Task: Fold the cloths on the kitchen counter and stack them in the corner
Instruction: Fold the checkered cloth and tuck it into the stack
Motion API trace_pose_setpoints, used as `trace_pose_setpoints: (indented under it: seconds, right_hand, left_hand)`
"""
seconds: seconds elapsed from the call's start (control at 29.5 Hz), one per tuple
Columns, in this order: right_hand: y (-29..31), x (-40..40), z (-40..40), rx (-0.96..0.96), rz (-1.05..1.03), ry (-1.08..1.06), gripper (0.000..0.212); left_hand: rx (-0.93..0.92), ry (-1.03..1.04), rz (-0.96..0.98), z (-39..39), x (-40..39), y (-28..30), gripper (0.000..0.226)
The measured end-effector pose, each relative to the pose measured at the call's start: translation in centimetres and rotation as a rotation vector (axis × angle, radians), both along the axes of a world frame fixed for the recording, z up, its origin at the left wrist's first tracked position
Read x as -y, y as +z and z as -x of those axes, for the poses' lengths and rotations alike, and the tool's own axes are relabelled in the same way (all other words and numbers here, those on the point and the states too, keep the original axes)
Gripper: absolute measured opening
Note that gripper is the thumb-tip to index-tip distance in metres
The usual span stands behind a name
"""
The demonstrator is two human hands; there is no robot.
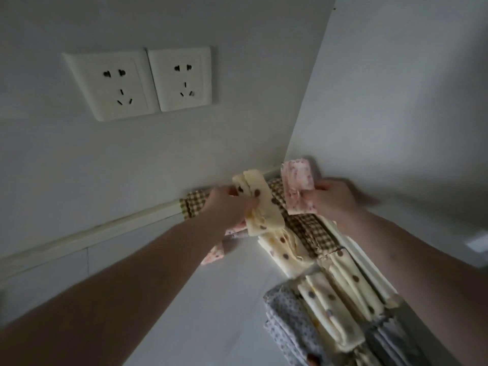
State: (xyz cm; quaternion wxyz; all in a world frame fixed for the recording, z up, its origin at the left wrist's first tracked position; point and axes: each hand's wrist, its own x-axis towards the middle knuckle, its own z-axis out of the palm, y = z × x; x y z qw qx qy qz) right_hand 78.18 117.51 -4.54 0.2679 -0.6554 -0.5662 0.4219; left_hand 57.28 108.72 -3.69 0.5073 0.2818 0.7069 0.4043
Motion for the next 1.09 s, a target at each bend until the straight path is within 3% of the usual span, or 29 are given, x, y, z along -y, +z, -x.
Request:
trace_pose_setpoints:
  seconds: [0.1, 0.2, 0.34, 0.44, 0.51, 0.61, 0.75, 0.85, 1.09]
  right_hand:
    - [-0.7, -2.9, 1.2, 0.084, -0.035, 0.014, 0.019]
    - [-1.4, -5.4, 2.5, 0.223, 0.019, 0.089, 0.026]
    - [-2.5, -6.3, 3.1, 0.431, -0.004, 0.177, 0.039]
    - [-3.4, -5.8, 2.7, 0.497, -0.057, 0.210, 0.036]
    - [-3.6, -5.1, 2.6, 0.480, -0.074, 0.199, 0.041]
    - [-2.9, -3.4, 2.2, 0.404, -0.139, 0.194, 0.033]
    - [-1.6, 1.0, 0.5, 0.282, -0.295, 0.178, 0.040]
    - [-0.8, 5.3, -1.6, 0.245, -0.203, 0.270, 0.032]
    - [0.1, 10.4, -6.7, 0.681, 0.241, 0.511, 0.024]
  left_hand:
    - [-0.121, -0.016, 0.062, -0.6, -4.5, -1.1, 0.036]
    - [-0.188, -0.043, 0.083, -1.0, -7.5, -2.4, 0.062]
    - [-0.250, -0.053, 0.113, -1.6, -8.9, -3.1, 0.068]
    - [-0.731, -0.261, 0.148, -1.9, -8.2, -3.3, 0.083]
    - [-0.867, -0.328, 0.109, -1.8, -7.6, -3.4, 0.081]
    - [-0.874, -0.358, 0.042, -1.5, -6.6, -2.9, 0.071]
    - [-0.879, -0.357, -0.137, -1.9, -2.5, -1.5, 0.052]
    - [-0.794, -0.444, -0.169, -2.9, 3.0, -2.0, 0.030]
    - [-0.735, -0.608, 0.183, -6.9, 11.9, -5.9, 0.075]
